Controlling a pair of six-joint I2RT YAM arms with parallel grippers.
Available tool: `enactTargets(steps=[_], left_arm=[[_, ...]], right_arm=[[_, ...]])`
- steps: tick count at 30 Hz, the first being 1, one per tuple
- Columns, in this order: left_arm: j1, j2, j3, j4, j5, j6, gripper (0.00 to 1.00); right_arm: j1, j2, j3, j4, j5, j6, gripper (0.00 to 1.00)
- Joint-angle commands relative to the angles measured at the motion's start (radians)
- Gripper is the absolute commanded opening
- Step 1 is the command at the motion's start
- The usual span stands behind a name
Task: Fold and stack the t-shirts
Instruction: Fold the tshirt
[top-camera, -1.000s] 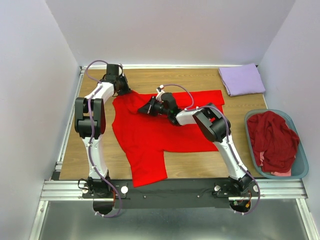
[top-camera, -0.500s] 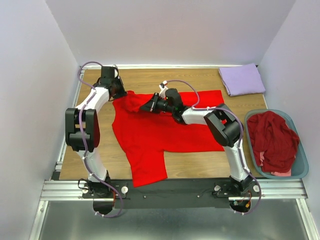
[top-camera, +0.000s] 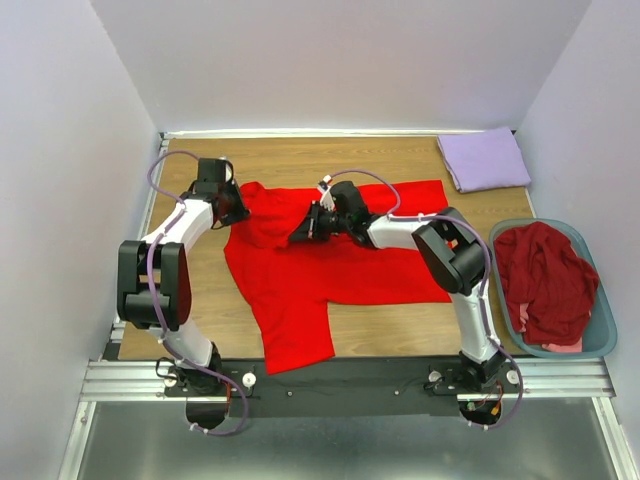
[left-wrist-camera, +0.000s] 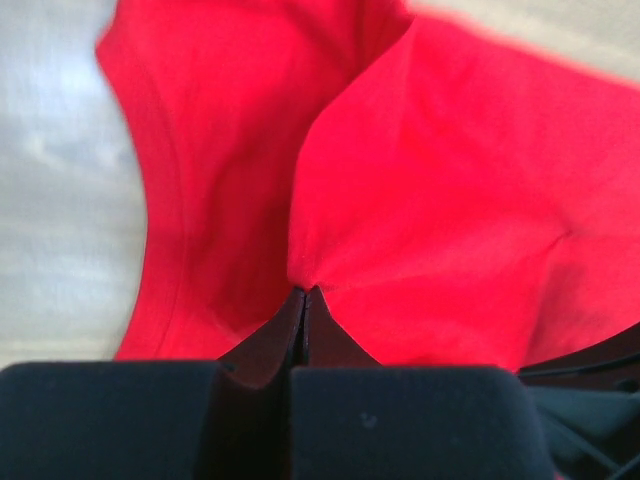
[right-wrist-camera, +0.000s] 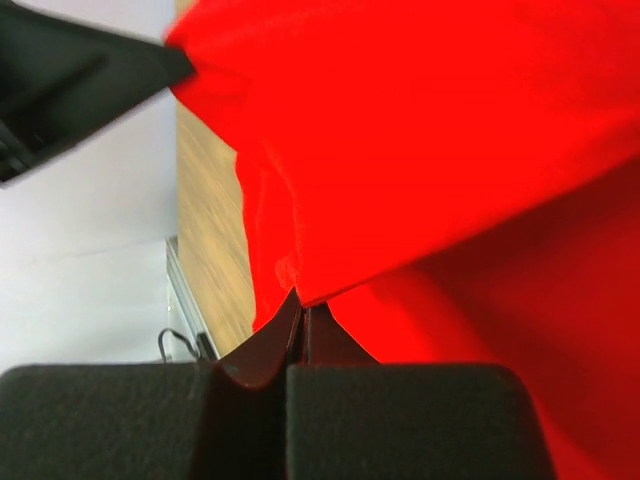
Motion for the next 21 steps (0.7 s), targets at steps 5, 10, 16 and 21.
enactTargets(steps=[5,10,16,21], left_arm=[[-0.011,-0.086,-0.116,0.024,0.003,-0.046,0.00],[-0.017,-0.129,-0.156,0.036,0.040,-0.077,0.00],[-0.026,-0.169,-0.178,0.035,0.060,-0.107,0.00],[-0.037,-0.209,-0.201,0.036,0.062,-0.141,0.00]], right_arm=[[-0.048,-0.053,-0.035,-0.124,-0.103,-0.055,0.00],[-0.079,-0.072,-0.035,-0.171,-0.122,-0.095,0.00],[-0.102,-0.073,-0.026,-0.227,-0.151,-0.131,0.00],[-0.109,-0.075,-0.014,-0.268,-0.180,-0.153,0.01]])
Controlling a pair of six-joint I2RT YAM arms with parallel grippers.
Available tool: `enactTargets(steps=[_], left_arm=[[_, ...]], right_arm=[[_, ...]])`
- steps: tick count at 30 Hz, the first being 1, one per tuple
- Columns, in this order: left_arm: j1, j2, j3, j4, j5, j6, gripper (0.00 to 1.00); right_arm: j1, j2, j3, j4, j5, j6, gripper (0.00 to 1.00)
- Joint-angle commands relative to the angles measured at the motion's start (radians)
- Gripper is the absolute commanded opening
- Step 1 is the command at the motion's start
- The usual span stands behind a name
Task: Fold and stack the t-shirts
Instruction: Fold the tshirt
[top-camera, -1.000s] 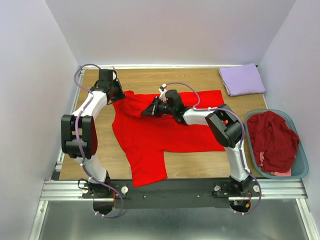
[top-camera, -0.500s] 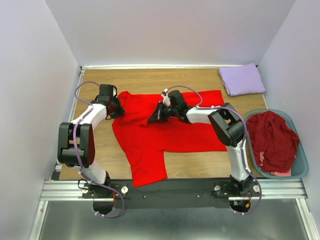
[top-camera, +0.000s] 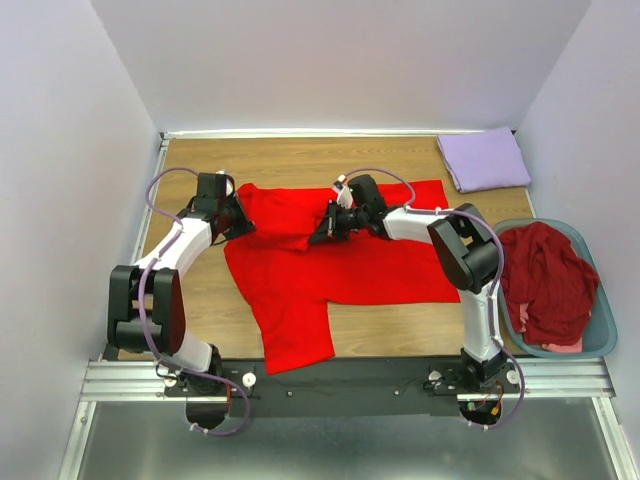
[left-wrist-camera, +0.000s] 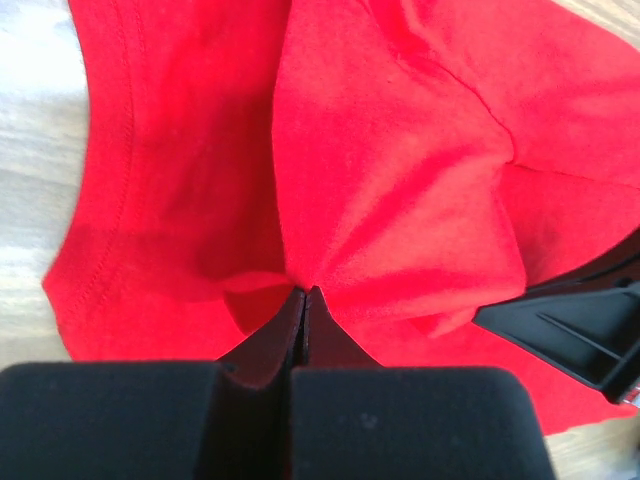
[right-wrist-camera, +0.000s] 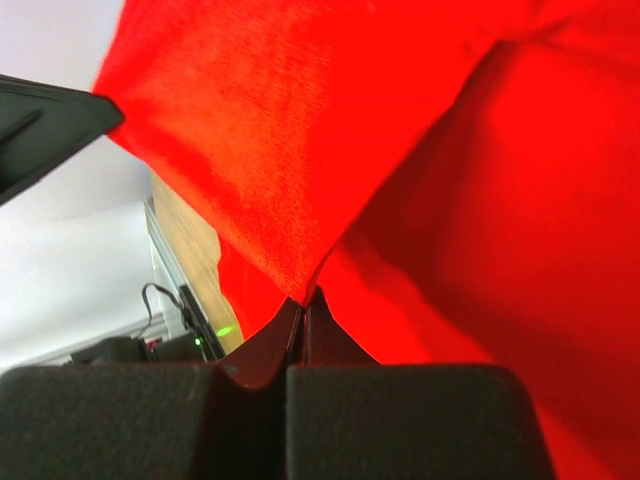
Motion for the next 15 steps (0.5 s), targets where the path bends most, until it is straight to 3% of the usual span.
enactTargets(steps=[1,15], left_arm=[[-0.012,-0.061,-0.030,0.010,0.011,-0.040,0.00],[-0.056,-0.103,-0.152,0.110,0.003,-0.149,0.00]], right_arm=[[-0.006,-0.027,0.011,-0.072,-0.056,-0.046,0.00],[-0.042,-0.034,0.012,-0.179,-0.039,-0.134,0.00]])
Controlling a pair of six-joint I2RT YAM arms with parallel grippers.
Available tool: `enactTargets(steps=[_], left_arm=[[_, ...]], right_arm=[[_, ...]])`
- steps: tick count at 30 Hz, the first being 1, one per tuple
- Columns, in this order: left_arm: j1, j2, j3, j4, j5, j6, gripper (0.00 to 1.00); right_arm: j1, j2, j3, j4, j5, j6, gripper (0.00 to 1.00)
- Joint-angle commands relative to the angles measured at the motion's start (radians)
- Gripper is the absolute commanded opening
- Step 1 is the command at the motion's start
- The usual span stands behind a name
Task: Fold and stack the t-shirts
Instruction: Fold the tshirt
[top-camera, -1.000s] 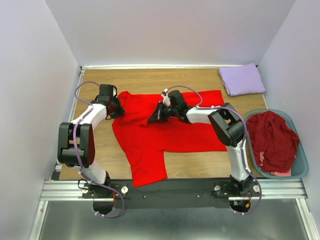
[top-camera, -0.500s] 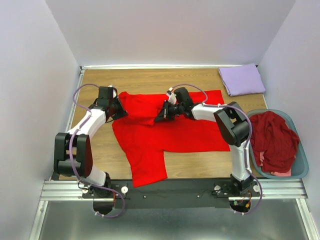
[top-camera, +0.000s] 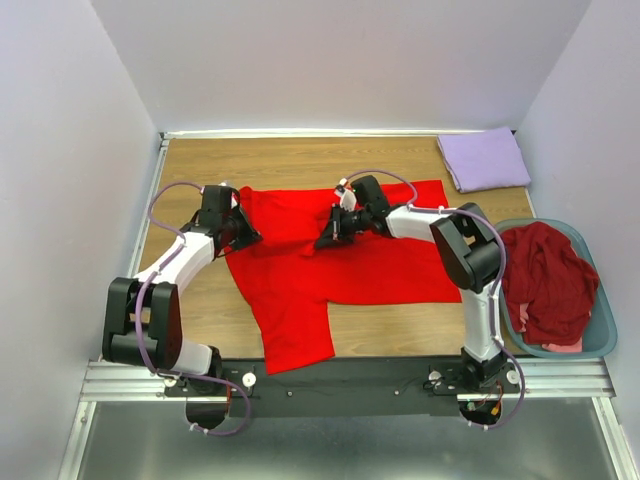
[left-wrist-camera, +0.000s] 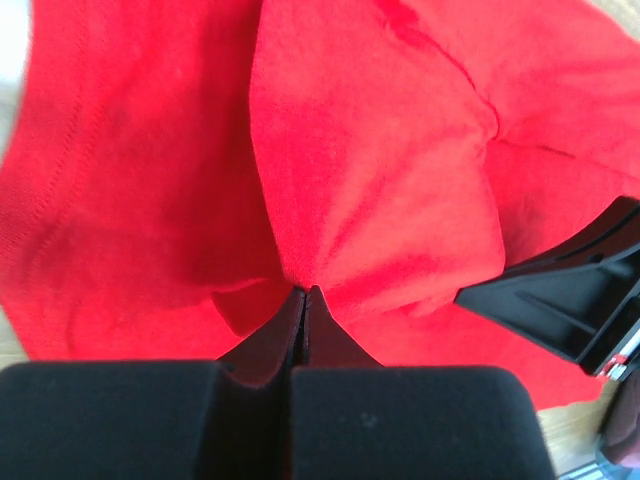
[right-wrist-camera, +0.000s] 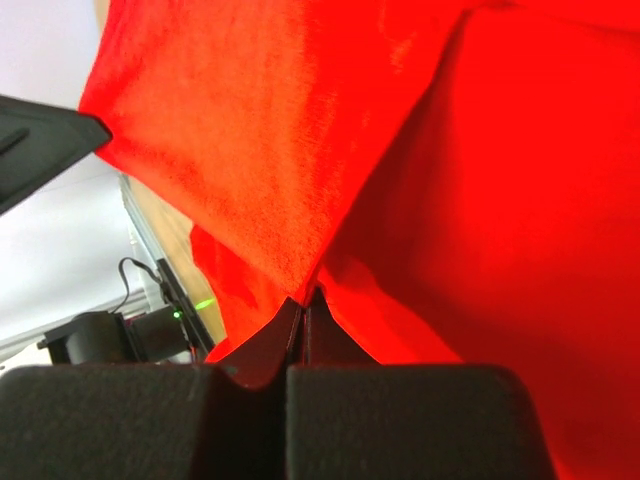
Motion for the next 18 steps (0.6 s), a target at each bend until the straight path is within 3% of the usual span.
enactTargets(steps=[1,11,18], left_arm=[[-0.016,-0.015,-0.040,0.061,0.005,-0.047,0.00],[-0.017,-0.036,-0.086,0.128,0.008,-0.117,0.00],[-0.017,-0.030,-0.068,0.119,-0.001,-0.111,0.00]], right_arm=[[-0.022,-0.029,0.013,-0.079,0.004,-0.050,0.00],[-0.057,-0.019,0.072,-0.178,-0.006,-0.116,0.00],[-0.075,-0.007,0.122,-0.217,-0.144,-0.132,0.01]])
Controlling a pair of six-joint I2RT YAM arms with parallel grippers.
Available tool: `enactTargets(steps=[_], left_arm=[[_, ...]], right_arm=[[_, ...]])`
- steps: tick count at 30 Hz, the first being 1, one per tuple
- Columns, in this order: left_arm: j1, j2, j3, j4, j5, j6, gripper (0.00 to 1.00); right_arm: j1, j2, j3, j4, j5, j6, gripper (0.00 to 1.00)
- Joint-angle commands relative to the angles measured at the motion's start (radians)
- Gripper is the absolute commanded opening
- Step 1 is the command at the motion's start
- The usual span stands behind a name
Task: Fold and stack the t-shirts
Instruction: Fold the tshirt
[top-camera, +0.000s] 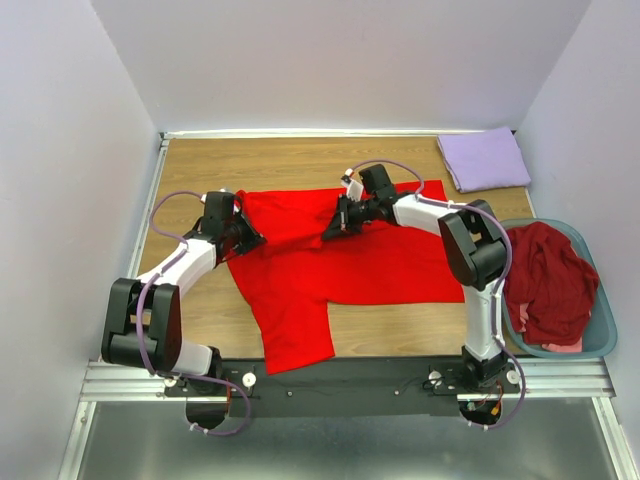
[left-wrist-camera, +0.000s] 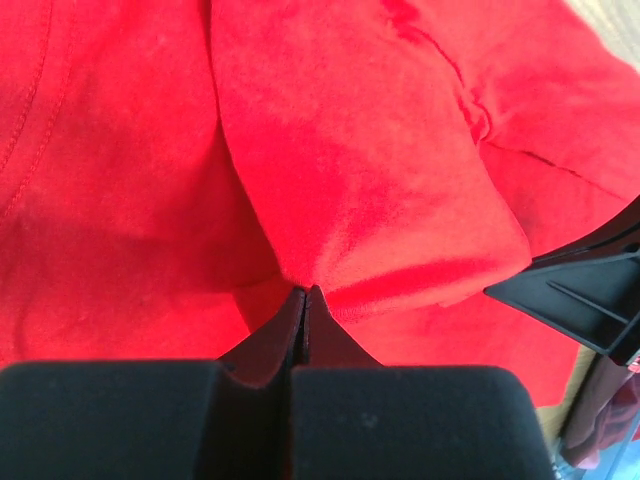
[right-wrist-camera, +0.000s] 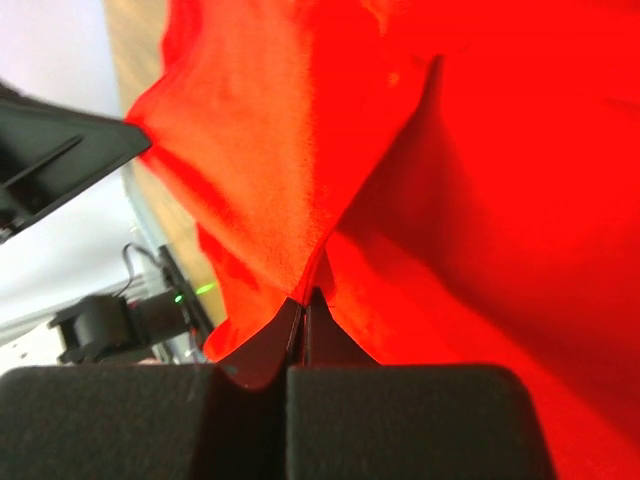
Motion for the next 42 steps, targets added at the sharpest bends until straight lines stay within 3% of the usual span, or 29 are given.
enactTargets(steps=[1,14,18,19,20,22,26,29,34,42], left_arm=[[-0.002,-0.021,0.007,0.013,-0.009,-0.007,0.00],[-0.008,-0.038,-0.031,0.033,-0.034,-0.014,0.00],[-0.011,-0.005,-0.038,0.032,-0.044,0.004,0.11],[-0.012,-0.005,-0.047,0.032,-0.050,0.004,0.23],[-0.011,-0.011,-0.053,0.032,-0.060,0.001,0.29],[-0.009,-0.052,-0.053,0.030,-0.130,0.001,0.41],[0.027,-0.101,-0.010,0.045,-0.245,0.018,0.49],[0.067,-0.042,0.070,0.055,-0.282,0.067,0.54],[0.119,0.131,0.218,0.101,-0.310,0.136,0.55],[0.126,0.438,0.462,0.072,-0.229,0.180,0.53]], right_arm=[[-0.013,-0.007,0.036,-0.063,-0.137,-0.036,0.02],[-0.037,0.027,0.058,-0.170,-0.141,-0.115,0.04],[-0.040,0.045,0.065,-0.192,-0.044,-0.137,0.07],[-0.040,0.045,0.065,-0.195,-0.029,-0.140,0.10],[-0.040,0.045,0.065,-0.195,-0.019,-0.145,0.18],[-0.040,0.040,0.068,-0.198,-0.009,-0.157,0.19],[-0.040,0.034,0.082,-0.203,0.002,-0.172,0.23],[-0.042,0.018,0.082,-0.210,0.010,-0.195,0.30],[-0.078,-0.088,0.065,-0.236,0.155,-0.256,0.48],[-0.284,-0.170,0.061,-0.242,0.359,-0.283,0.53]])
